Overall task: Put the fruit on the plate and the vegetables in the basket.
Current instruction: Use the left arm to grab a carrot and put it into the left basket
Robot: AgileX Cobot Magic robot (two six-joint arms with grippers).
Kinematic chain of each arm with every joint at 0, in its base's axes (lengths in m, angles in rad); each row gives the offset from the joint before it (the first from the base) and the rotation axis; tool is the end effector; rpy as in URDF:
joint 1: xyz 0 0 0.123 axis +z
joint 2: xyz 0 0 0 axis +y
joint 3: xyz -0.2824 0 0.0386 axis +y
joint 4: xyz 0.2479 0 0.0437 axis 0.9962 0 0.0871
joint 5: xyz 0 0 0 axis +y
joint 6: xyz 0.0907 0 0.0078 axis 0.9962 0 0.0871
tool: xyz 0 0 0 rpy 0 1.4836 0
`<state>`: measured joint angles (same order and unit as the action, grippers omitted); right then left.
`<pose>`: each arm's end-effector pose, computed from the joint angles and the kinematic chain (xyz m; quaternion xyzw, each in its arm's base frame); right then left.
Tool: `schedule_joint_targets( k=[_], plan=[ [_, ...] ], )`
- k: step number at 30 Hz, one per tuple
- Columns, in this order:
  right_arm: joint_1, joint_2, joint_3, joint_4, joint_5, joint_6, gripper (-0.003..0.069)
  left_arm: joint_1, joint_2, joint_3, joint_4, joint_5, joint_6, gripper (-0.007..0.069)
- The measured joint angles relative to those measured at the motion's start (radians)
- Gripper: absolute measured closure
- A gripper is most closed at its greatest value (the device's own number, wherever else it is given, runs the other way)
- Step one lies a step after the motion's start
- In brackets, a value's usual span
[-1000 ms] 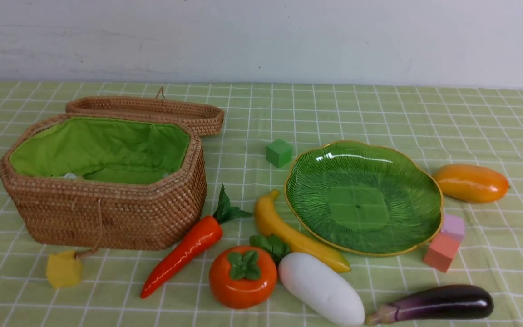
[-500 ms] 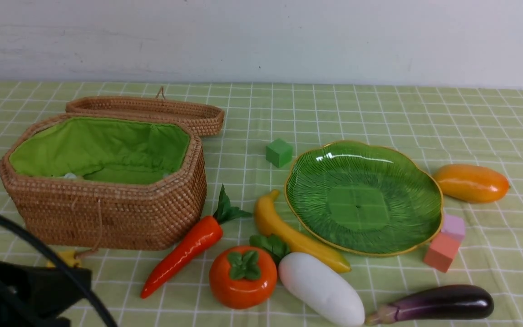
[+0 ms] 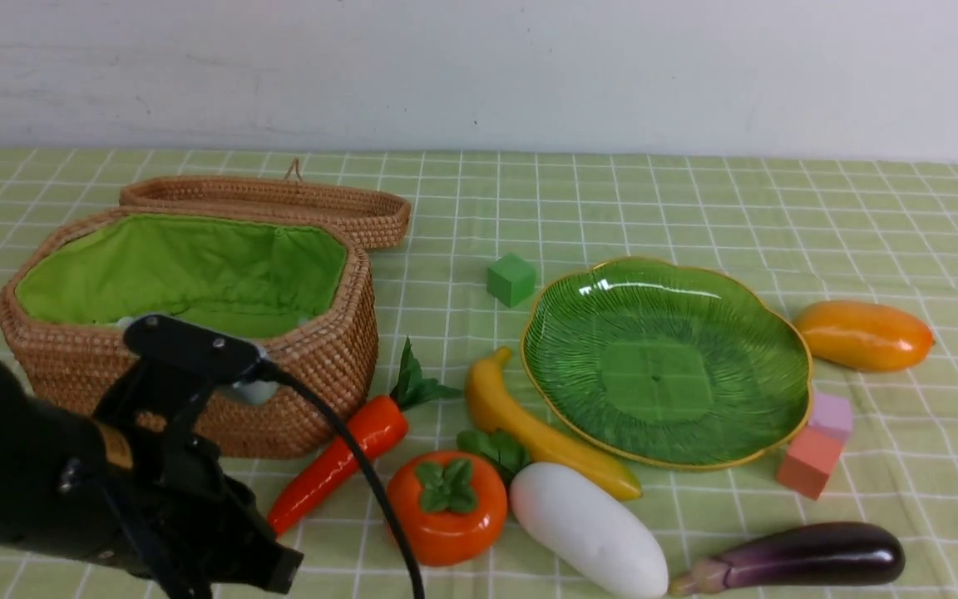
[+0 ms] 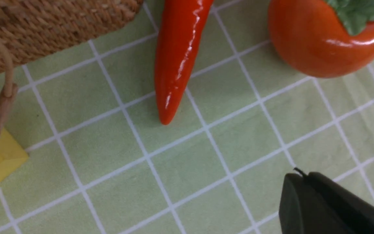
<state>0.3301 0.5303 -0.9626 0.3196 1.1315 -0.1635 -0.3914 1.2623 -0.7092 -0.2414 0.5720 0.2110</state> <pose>0.0437 0.0424 0.3939 -0.2202 0.8479 0.1963 0.4406 0.2097 -0.0993 0.2335 0.2072 0.9385 -0.1127 0.2523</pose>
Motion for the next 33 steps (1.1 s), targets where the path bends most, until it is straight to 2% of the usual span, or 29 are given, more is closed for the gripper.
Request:
schedule_joint_targets(
  k=[6, 7, 9, 15, 20, 22, 28, 33],
  plan=[
    [0.0, 0.038, 0.0, 0.051, -0.013, -0.09, 0.0665, 0.0, 0.08, -0.051, 0.017, -0.004, 0.0, 0.0504],
    [0.0, 0.051, 0.0, 0.064, -0.019, -0.105, 0.0664, 0.0, 0.087, -0.062, 0.019, -0.002, 0.0, 0.0452],
    [0.0, 0.061, 0.0, 0.07, -0.021, -0.113, 0.0662, 0.0, 0.088, -0.064, 0.019, 0.002, 0.0, 0.0426],
    [0.0, 0.071, 0.0, 0.07, -0.024, -0.116, 0.0659, -0.002, 0.088, -0.064, 0.019, 0.012, 0.003, 0.0405],
    [0.0, 0.071, 0.0, 0.074, -0.024, -0.125, 0.0657, -0.105, 0.089, -0.064, 0.019, 0.036, -0.017, 0.0402],
    [0.0, 0.071, 0.0, 0.075, -0.027, -0.133, 0.0655, -0.146, 0.099, -0.064, 0.038, 0.028, -0.064, 0.0389],
    [0.0, 0.071, 0.0, 0.078, -0.026, -0.138, 0.0652, -0.149, 0.115, -0.064, 0.144, -0.008, -0.109, 0.0337],
    [0.0, 0.071, 0.0, 0.078, -0.016, -0.139, 0.0645, -0.113, 0.12, -0.064, 0.157, -0.018, -0.118, 0.0321]
  ],
)
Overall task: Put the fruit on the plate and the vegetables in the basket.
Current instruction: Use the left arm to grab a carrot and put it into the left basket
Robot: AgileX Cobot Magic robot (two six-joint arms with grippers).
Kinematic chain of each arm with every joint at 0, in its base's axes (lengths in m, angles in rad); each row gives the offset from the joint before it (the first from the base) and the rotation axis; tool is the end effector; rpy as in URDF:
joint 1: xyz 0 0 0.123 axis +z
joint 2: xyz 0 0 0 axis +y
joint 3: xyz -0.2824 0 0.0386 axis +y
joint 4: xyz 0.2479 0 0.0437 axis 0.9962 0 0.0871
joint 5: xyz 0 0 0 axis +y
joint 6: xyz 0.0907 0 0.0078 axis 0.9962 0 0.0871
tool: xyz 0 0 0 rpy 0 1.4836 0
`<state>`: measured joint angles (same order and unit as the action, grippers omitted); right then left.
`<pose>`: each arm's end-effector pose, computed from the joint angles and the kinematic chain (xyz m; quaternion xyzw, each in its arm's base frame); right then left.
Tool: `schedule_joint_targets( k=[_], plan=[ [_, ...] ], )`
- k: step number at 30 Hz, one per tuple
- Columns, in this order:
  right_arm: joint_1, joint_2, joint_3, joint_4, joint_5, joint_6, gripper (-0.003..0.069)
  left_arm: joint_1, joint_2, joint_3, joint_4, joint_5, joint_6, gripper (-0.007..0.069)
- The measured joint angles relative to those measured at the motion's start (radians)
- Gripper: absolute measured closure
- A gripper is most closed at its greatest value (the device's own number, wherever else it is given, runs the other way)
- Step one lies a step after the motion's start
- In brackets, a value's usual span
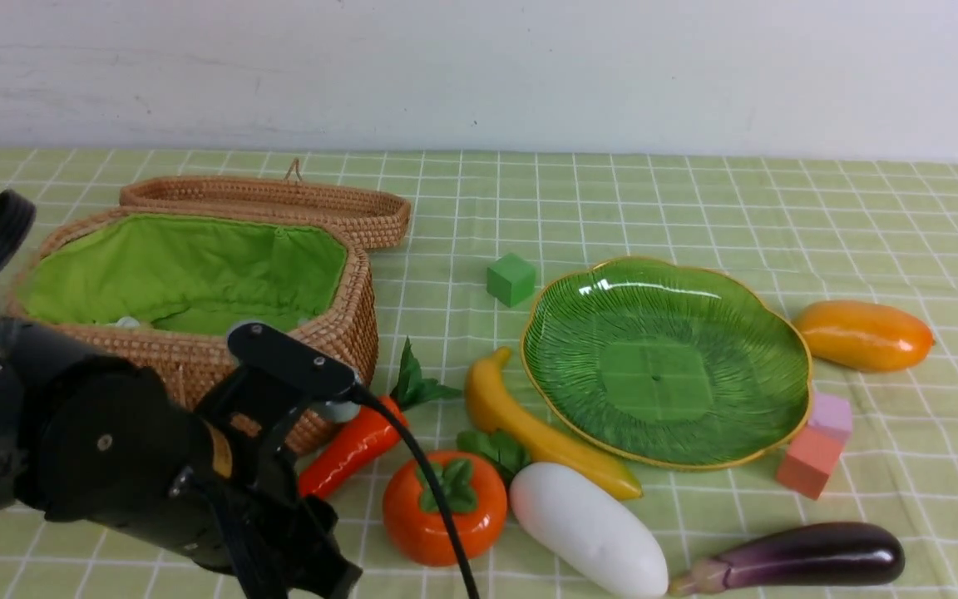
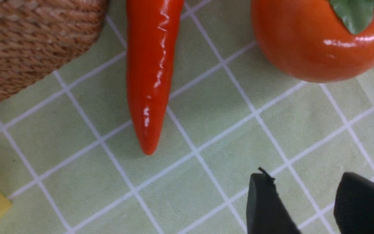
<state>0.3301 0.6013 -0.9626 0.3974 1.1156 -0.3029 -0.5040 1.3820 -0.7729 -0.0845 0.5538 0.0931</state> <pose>0.0598 0.0540 0.3924 -0.2739 0.8383 0.2032 0.4253 0.2226 -0.1274 0.2216 0.2568 0.9344 -0.0796 0.2335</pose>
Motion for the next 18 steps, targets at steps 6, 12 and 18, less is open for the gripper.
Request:
schedule_joint_targets(
  k=[6, 12, 18],
  plan=[
    [0.0, 0.0, 0.0, 0.001, 0.0, -0.001, 0.0642, 0.057, 0.043, -0.004, -0.006, -0.014, 0.026, 0.0301],
    [0.0, 0.0, 0.0, 0.004, 0.001, -0.001, 0.0637, 0.058, 0.094, -0.005, 0.011, -0.11, 0.04, 0.0165],
    [0.0, 0.0, 0.0, 0.011, 0.004, -0.002, 0.0629, 0.061, 0.166, -0.006, 0.043, -0.2, 0.04, 0.0113]
  ],
)
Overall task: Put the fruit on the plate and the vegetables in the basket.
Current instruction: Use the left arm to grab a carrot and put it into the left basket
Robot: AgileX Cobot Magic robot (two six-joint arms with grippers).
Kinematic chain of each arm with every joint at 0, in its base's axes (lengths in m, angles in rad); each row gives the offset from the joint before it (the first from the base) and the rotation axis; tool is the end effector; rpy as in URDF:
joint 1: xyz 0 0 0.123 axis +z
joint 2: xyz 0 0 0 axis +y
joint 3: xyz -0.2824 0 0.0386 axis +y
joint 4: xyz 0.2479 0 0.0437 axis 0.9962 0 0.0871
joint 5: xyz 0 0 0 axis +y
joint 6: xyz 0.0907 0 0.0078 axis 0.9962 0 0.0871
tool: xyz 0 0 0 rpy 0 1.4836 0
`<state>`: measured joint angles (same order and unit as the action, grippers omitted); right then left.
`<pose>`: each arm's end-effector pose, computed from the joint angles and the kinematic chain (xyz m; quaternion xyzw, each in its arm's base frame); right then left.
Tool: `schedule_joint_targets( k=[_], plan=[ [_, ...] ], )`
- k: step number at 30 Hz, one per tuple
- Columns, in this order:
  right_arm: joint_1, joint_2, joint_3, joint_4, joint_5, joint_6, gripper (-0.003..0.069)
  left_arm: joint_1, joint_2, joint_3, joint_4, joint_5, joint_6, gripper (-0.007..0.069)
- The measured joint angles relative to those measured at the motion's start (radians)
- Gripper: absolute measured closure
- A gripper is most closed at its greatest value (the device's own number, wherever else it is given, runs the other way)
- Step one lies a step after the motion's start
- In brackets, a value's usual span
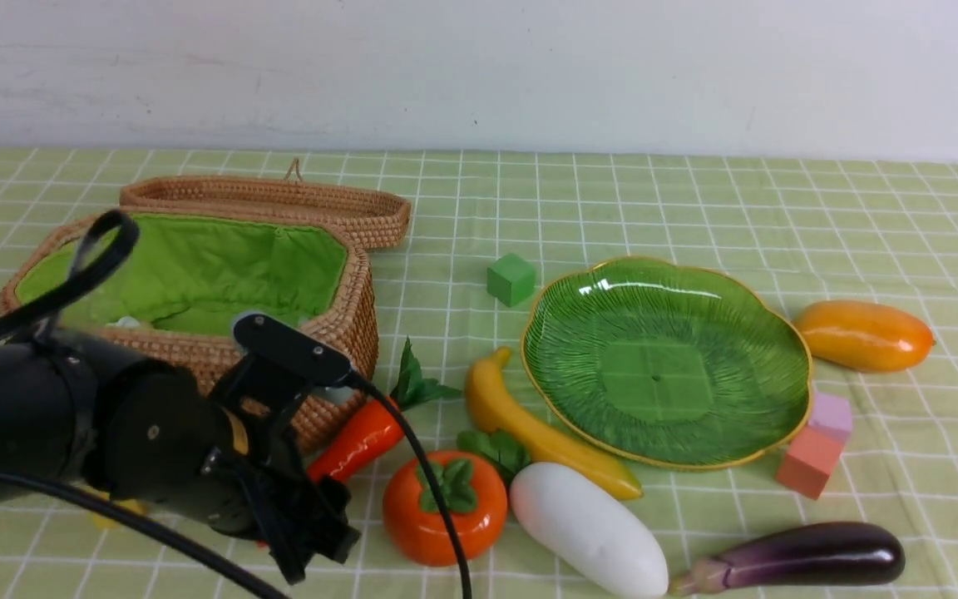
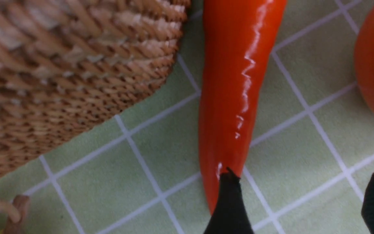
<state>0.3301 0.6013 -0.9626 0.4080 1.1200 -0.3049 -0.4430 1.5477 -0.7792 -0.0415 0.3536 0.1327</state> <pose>0.0592 0.0547 0.3924 -0.2751 0.8379 0.2079 0.4230 0.2588 -0.1242 0.1870 0.2575 0.9292 -0.0528 0.2596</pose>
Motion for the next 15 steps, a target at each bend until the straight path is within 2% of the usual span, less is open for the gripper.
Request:
schedule_joint_targets(
  k=[8, 15],
  plan=[
    [0.0, 0.0, 0.0, 0.04, 0.018, -0.001, 0.0627, 0.0, 0.119, -0.002, 0.018, -0.126, 0.0, 0.0114],
    [0.0, 0.0, 0.0, 0.058, 0.052, -0.001, 0.0627, 0.0, 0.139, -0.002, 0.018, -0.149, 0.0, 0.018]
  ],
)
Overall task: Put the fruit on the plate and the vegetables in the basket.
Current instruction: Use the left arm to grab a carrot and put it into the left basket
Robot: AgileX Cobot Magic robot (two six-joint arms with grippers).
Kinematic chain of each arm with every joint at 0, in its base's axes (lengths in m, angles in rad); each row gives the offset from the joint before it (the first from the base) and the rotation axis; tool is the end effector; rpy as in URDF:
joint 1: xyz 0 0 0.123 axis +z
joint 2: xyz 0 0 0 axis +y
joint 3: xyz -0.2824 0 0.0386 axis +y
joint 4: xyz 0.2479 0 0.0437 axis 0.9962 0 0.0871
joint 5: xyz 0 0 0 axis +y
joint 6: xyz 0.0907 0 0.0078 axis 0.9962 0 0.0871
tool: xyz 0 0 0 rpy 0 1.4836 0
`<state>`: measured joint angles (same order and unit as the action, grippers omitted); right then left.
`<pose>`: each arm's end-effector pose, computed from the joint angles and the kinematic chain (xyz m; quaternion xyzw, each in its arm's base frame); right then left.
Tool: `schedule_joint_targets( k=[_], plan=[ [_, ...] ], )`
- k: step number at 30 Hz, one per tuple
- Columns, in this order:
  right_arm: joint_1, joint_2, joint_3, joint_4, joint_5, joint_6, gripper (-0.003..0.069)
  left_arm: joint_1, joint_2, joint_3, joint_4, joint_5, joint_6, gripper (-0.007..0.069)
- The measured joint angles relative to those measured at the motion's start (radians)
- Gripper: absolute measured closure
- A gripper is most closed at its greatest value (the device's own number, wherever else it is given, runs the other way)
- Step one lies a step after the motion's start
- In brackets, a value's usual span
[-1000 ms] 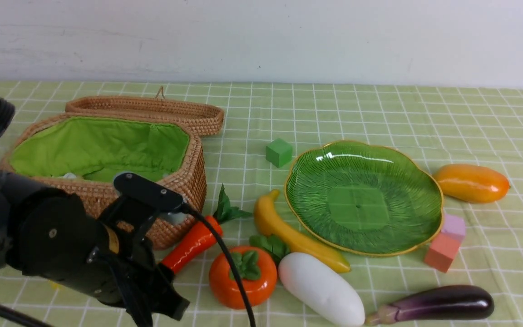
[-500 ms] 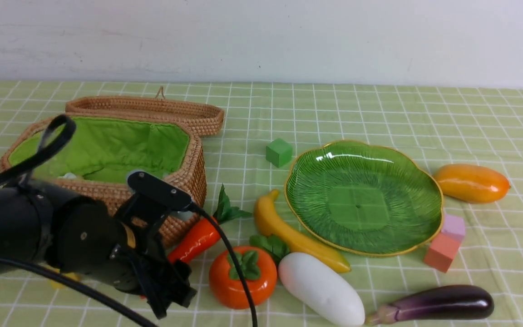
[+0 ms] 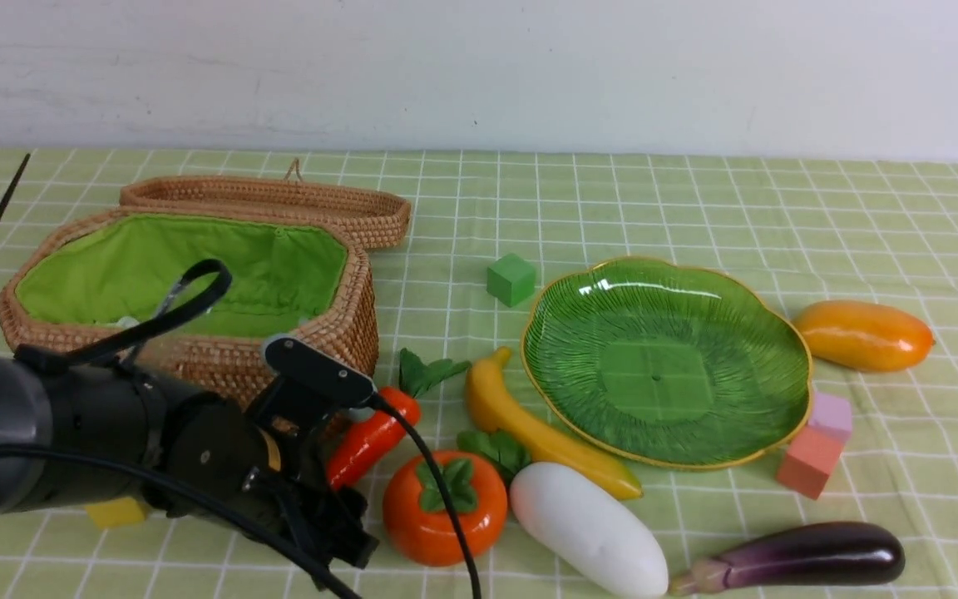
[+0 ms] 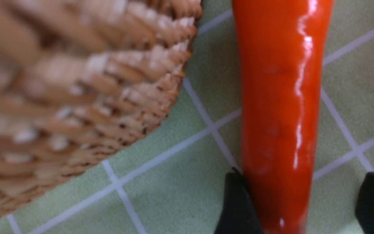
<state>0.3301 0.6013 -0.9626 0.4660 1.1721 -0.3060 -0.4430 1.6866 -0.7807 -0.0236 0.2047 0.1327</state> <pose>0.0537 0.0583 0.3908 -0.2828 0.8407 0.2356 0.3971 0.2759 -0.1314 0.1531 0.2633 0.9261 -0.0471 0.2662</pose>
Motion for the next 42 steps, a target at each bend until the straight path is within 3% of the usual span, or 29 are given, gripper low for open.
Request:
schedule_joint_targets(
  k=[7, 8, 11, 22, 33, 39, 42],
  plan=[
    [0.0, 0.0, 0.0, 0.039, 0.01, -0.002, 0.0624, 0.0, 0.001, 0.0, 0.024, -0.043, 0.0, 0.0312],
    [0.0, 0.0, 0.0, 0.053, 0.013, -0.01, 0.0623, 0.0, 0.001, 0.0, 0.024, -0.047, 0.0, 0.0361],
    [0.0, 0.0, 0.0, 0.076, 0.013, -0.036, 0.0618, 0.0, 0.001, 0.0, 0.024, -0.049, 0.0, 0.0384],
    [0.0, 0.0, 0.0, 0.092, 0.007, -0.052, 0.0608, -0.004, -0.028, -0.002, 0.024, 0.022, 0.0, 0.039],
    [0.0, 0.0, 0.0, 0.092, -0.018, -0.052, 0.0602, -0.09, -0.281, -0.002, 0.024, 0.12, 0.0, 0.039],
    [0.0, 0.0, -0.001, 0.091, -0.079, -0.076, 0.0595, -0.088, -0.484, -0.041, 0.163, 0.203, 0.075, 0.0391],
    [0.0, 0.0, -0.001, 0.091, -0.114, -0.101, 0.0591, -0.015, -0.511, -0.128, 0.308, 0.222, 0.109, 0.039]
  ],
)
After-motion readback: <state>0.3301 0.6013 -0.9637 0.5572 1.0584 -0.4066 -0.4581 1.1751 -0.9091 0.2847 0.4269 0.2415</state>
